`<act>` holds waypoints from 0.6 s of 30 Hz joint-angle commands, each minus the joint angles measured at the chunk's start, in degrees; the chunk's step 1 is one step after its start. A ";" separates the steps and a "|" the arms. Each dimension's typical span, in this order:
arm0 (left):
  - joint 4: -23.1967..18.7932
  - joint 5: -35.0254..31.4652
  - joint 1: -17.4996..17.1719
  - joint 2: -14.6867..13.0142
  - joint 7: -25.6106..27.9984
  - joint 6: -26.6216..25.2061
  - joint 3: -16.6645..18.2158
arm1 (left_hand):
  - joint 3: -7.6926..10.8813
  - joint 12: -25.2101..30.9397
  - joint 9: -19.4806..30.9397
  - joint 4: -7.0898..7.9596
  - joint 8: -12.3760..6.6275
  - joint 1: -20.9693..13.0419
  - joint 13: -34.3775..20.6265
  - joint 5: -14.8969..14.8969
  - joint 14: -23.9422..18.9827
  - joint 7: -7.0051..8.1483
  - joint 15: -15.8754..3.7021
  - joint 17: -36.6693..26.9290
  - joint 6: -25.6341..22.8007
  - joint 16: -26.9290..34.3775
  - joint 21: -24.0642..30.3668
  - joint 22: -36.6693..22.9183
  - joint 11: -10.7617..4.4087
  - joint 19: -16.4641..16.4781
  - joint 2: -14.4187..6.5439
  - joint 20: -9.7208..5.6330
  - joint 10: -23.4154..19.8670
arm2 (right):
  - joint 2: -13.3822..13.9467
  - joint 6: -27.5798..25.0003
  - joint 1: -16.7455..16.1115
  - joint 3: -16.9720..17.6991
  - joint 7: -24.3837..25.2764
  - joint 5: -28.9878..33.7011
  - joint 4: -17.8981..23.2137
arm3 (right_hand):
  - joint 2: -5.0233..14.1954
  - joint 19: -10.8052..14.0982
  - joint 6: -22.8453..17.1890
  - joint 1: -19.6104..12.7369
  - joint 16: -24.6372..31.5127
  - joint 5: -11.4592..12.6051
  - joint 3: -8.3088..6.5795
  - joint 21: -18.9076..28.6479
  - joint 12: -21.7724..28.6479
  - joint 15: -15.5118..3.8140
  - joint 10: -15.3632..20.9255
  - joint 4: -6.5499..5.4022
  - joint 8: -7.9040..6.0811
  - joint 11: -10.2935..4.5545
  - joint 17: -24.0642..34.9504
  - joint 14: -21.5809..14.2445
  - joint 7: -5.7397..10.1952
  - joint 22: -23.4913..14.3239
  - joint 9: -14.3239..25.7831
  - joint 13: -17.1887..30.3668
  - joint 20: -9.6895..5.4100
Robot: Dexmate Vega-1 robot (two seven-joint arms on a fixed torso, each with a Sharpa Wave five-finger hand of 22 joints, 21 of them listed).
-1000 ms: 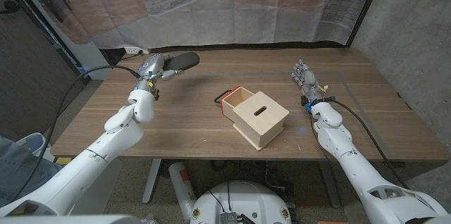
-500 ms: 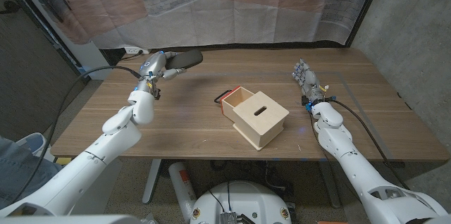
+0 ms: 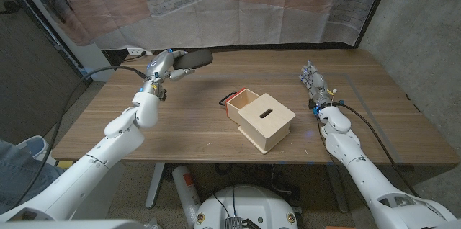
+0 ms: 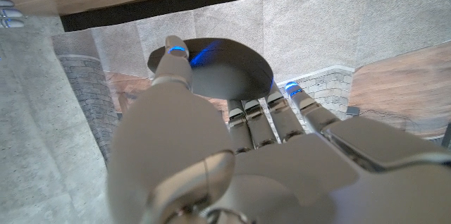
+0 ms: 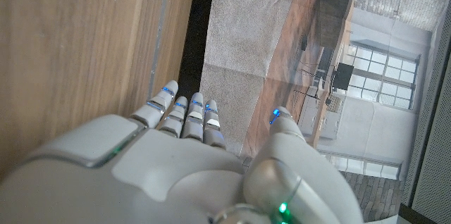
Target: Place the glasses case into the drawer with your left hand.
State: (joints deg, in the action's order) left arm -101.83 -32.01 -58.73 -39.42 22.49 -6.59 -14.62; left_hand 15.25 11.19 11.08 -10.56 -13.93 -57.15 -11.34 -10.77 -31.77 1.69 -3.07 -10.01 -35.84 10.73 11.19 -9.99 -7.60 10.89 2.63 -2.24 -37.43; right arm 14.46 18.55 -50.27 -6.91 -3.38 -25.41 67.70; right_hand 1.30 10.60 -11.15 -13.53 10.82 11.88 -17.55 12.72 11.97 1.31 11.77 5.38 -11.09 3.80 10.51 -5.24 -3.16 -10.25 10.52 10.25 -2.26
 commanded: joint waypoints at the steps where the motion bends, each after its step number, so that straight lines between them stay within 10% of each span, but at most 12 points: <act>1: -1.30 -1.67 -0.10 -0.37 -0.51 3.92 -0.18 | 2.38 0.02 0.23 1.90 -0.20 -6.27 -0.26 -0.33 0.43 4.96 -7.46 -0.09 -4.34 -0.07 0.08 -0.14 -4.74 -0.13 -5.66 -2.02 -4.74 | 0.15 0.52 -1.45 0.14 1.31 0.44 1.75 | 0.53 0.43 -0.10 -0.19 -0.08 0.04 -0.13 -0.17 -0.09 -0.01 0.31 0.40 -0.04 -0.31 0.14 -0.20 0.04 -0.25 0.28 0.20 -0.53; 18: -6.48 -3.83 -3.36 -1.53 -2.20 3.66 1.81 | 2.68 -0.02 0.24 1.79 -0.13 -7.24 -0.27 -0.42 0.91 5.58 -7.99 -0.15 -4.66 -0.12 -0.08 -0.13 -4.79 -0.75 -5.15 -2.29 -4.83 | 0.33 1.42 -0.14 0.12 0.75 0.27 0.59 | 0.57 0.50 -0.07 -0.16 -0.05 0.05 -0.10 -0.27 -0.12 -0.17 0.24 0.43 -0.04 -0.46 0.15 -0.28 -0.01 -0.25 0.28 0.20 -0.58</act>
State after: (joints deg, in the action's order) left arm -105.33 -34.34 -60.19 -40.28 21.02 -3.14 -13.97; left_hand 15.50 10.97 11.09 -10.81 -13.68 -58.64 -11.34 -10.62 -31.18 3.13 -3.05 -10.00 -36.45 10.73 11.19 -9.99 -8.27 10.38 3.23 -2.16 -38.09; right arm 14.79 19.32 -51.43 -6.69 -2.27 -25.12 69.33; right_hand 1.30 10.60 -11.15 -13.53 10.82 11.88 -17.55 12.50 11.97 1.32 11.77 5.38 -11.09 3.80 10.51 -5.23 -3.16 -10.25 10.52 10.25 -2.26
